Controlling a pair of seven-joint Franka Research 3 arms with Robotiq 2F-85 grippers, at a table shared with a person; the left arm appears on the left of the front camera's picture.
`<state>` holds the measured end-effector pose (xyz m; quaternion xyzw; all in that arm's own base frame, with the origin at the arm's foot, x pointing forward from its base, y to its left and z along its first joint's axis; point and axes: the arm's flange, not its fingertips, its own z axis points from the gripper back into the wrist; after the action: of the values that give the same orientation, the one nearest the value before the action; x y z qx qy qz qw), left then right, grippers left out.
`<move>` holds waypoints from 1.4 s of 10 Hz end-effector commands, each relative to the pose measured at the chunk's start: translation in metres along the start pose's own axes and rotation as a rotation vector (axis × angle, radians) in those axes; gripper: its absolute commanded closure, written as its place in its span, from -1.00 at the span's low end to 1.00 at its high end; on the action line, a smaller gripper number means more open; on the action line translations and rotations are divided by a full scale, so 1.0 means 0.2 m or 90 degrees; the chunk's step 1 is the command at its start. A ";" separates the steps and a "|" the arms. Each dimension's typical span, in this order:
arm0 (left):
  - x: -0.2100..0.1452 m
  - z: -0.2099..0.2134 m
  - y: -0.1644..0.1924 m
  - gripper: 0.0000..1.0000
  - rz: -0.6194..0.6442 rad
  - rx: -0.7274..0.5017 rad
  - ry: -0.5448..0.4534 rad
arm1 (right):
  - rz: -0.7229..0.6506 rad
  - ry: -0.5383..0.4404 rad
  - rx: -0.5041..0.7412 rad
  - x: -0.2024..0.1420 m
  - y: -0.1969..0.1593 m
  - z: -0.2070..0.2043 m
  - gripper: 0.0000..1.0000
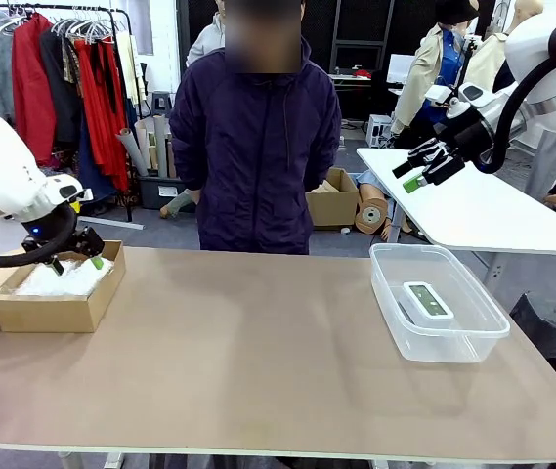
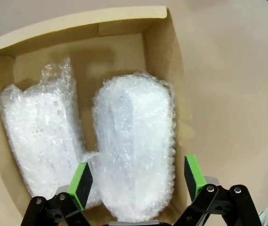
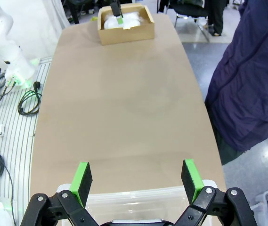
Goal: Separate and place wrapped and unwrapped clocks.
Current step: If the picked Digital clock is wrapped, place it in the Package Box ; if not, place it in the Organizing box.
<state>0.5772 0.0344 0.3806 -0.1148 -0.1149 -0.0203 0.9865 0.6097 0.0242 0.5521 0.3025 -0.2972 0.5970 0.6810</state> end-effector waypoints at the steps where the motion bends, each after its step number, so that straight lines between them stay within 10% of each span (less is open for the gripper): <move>1: 0.01 0.06 -0.03 -1.00 0.014 -0.005 0.010 | 0.003 0.001 0.000 0.01 0.01 0.00 -1.00; 14: -0.01 0.08 -0.06 -1.00 0.002 0.003 0.033 | 0.003 0.001 0.000 0.01 0.01 0.00 -1.00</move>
<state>0.5692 0.0253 0.3974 -0.1112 -0.0835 -0.0239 0.9900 0.6097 0.0242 0.5521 0.3025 -0.2972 0.5970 0.6810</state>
